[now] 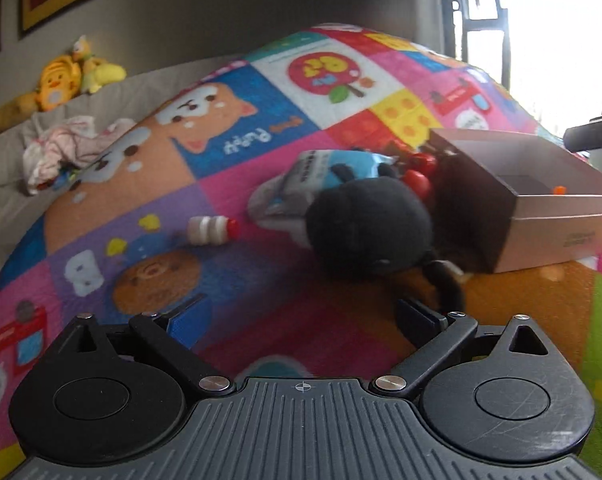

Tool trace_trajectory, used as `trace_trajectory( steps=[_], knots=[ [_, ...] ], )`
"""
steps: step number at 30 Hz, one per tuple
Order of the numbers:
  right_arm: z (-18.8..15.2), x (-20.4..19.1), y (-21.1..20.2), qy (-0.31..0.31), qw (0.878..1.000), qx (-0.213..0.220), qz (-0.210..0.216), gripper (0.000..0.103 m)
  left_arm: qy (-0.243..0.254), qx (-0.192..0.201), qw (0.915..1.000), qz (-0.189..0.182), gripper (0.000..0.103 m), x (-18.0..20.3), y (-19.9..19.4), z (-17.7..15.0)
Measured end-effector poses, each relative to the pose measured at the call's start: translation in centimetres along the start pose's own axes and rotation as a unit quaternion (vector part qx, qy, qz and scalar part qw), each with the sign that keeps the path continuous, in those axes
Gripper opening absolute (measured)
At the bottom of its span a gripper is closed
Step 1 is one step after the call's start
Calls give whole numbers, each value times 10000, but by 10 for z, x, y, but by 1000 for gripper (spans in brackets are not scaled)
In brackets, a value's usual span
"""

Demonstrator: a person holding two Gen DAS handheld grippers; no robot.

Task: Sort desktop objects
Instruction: 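Grasp the black plush toy with the right tool while the left tool grasps the white yogurt bottle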

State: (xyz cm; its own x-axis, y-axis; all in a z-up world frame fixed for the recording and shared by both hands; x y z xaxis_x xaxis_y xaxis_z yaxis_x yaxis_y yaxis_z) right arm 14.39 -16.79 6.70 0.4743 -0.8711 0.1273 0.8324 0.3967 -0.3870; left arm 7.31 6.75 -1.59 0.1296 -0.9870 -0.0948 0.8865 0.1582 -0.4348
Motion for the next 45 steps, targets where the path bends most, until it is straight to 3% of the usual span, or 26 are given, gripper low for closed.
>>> trace_trajectory(
  steps=[6, 9, 15, 18, 20, 22, 24, 26, 28, 34, 39, 41, 45],
  knots=[
    [1, -85, 24, -713, 9947, -22, 742, 67, -647, -125, 9956, 670, 102, -51, 7, 1],
    [0, -117, 42, -739, 9917, -80, 1051, 84, -693, 16, 9947, 765, 102, -67, 9, 9],
    [-7, -163, 85, -1062, 9890, -145, 1017, 87, -663, 149, 9940, 860, 102, -88, 21, 23],
    [-18, -168, 103, -1252, 9880, -323, 845, 91, -658, 127, 9948, 769, 102, -89, 29, 25],
    [-23, -166, 103, -1163, 9877, -480, 927, 78, -627, 118, 9957, 666, 102, -86, 35, 25],
    [-21, -159, 89, -962, 9882, -494, 1087, 76, -544, 73, 9966, 612, 102, -81, 45, 25],
    [-16, -144, 65, -413, 9843, -641, 1589, 75, -412, 9, 9973, 613, 102, -76, 56, 26],
    [-14, -123, 40, 259, 9723, -921, 2135, 75, -266, -6, 9980, 581, 102, -70, 68, 31],
    [-17, -99, 11, 648, 9627, -1063, 2400, 75, -93, 0, 9983, 569, 102, -64, 81, 38],
    [-52, -39, -46, 551, 9761, -1303, 1649, 76, 444, -190, 9963, 704, 99, -45, 123, 48],
    [-86, 4, -56, 917, 9810, -1461, 885, 76, 640, -350, 9950, 678, 74, -35, 133, 45],
    [-94, 12, -54, 1137, 9800, -1417, 814, 76, 787, -362, 9944, 610, 52, -29, 128, 44],
    [-94, 11, -50, 1138, 9820, -1265, 821, 76, 890, -276, 9953, 266, 51, -14, 99, 43]
  ],
)
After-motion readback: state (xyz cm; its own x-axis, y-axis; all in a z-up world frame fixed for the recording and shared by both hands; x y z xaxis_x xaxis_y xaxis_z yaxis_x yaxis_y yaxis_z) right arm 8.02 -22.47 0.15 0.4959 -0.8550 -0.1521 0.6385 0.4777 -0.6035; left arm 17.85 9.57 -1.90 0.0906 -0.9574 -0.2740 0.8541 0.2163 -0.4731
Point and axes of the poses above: each gripper's, at about its wrist camera, not at the fingertips, and y roughly the way its jaws point, x to its right, z to its top, the point moved 6 cm from there along y, roughly the way its jaws point, and after that the axes turned 7 degrees about x, right-handed, at the moved point
